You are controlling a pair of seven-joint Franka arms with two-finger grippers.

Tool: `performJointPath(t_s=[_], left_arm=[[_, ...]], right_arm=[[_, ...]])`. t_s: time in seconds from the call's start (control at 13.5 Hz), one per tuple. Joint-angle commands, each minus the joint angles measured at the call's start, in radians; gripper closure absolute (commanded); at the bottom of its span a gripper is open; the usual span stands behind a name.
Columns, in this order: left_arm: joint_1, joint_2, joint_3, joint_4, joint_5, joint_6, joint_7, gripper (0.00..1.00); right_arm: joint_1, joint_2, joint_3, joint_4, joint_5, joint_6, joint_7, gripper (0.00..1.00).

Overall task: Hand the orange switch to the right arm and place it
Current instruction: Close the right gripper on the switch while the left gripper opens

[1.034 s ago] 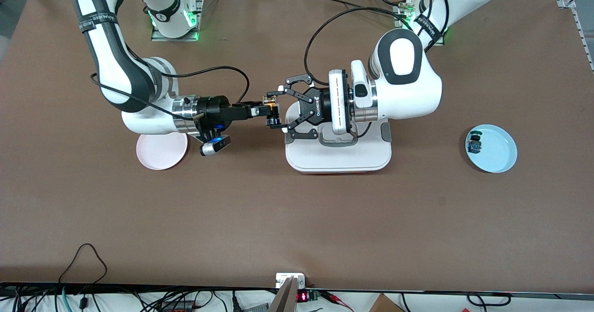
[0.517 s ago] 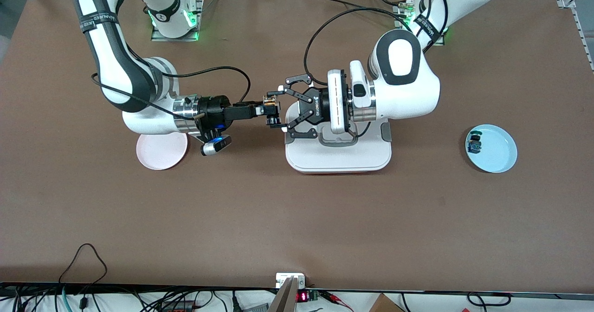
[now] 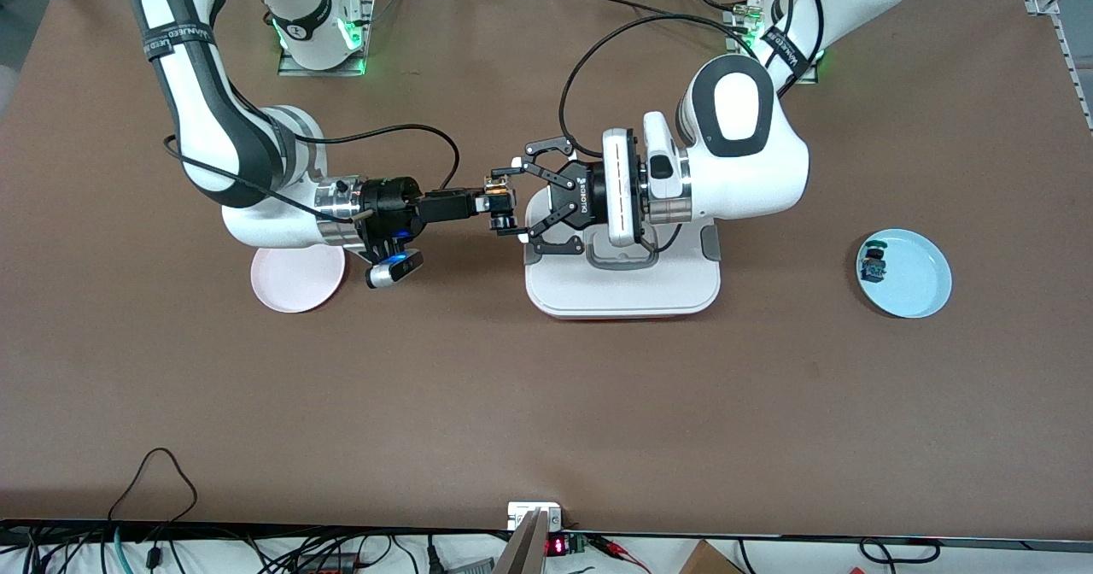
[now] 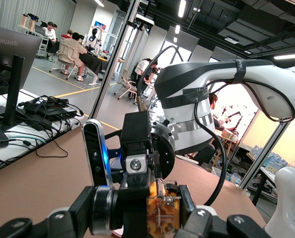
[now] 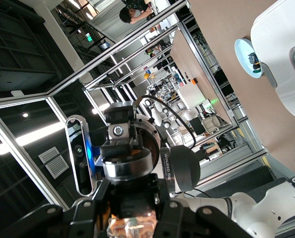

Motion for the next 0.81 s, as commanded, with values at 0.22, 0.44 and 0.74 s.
performJointPath(t_s=[0.22,0.44,0.74], left_arm=[[0.020,-0.015,-0.008,-0.010,-0.041,-0.019,0.040,0.00],[0.068,-0.033,-0.007,-0.011,-0.040,-0.129,0.031,0.00],[0.137,-0.036,-0.002,-0.013,0.031,-0.281,0.016,0.00]], right_arm=[[0.001,-0.005,-0.005,0.008,-0.001,-0.003,0.022,1.00],[0.001,-0.017,-0.011,0.005,-0.005,-0.002,0.017,1.00],[-0.052,-0.026,-0.057,0.008,-0.183,-0.014,-0.003,1.00]])
